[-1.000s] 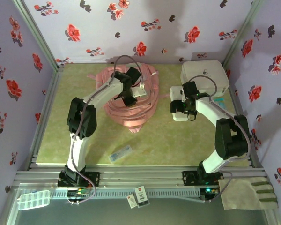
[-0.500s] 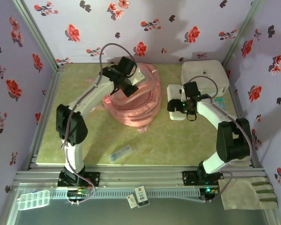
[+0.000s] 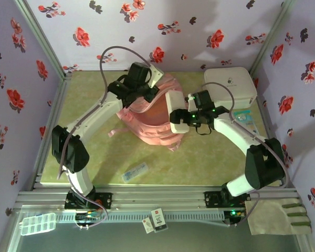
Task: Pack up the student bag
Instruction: Open the student bag at the top-center of the table, then place the glasses case in the student bag.
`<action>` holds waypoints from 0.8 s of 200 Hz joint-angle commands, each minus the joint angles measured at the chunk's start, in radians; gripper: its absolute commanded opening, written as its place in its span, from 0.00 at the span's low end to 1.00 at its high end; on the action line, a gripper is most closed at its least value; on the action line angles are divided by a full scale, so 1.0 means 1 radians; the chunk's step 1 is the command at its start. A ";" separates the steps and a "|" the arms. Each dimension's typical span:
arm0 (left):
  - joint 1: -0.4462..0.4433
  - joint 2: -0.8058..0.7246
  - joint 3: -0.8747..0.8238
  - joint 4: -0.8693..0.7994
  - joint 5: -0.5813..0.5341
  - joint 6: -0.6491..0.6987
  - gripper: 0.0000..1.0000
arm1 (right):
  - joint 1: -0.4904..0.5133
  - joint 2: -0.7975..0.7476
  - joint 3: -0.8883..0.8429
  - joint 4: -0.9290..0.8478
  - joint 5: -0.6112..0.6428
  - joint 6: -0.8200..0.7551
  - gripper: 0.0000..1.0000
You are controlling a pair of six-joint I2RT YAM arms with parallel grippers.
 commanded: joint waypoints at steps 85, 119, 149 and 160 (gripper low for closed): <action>-0.030 -0.196 -0.194 0.401 -0.003 -0.038 0.00 | 0.063 0.198 0.180 0.066 -0.024 0.208 0.82; -0.028 -0.190 -0.176 0.389 -0.016 -0.075 0.00 | 0.063 0.279 0.254 0.253 -0.042 0.362 0.84; -0.012 -0.177 -0.131 0.345 -0.048 -0.142 0.00 | 0.063 0.367 0.260 0.518 -0.066 0.516 0.90; -0.004 -0.170 -0.120 0.332 -0.048 -0.159 0.00 | 0.063 0.393 0.242 0.649 -0.075 0.572 0.95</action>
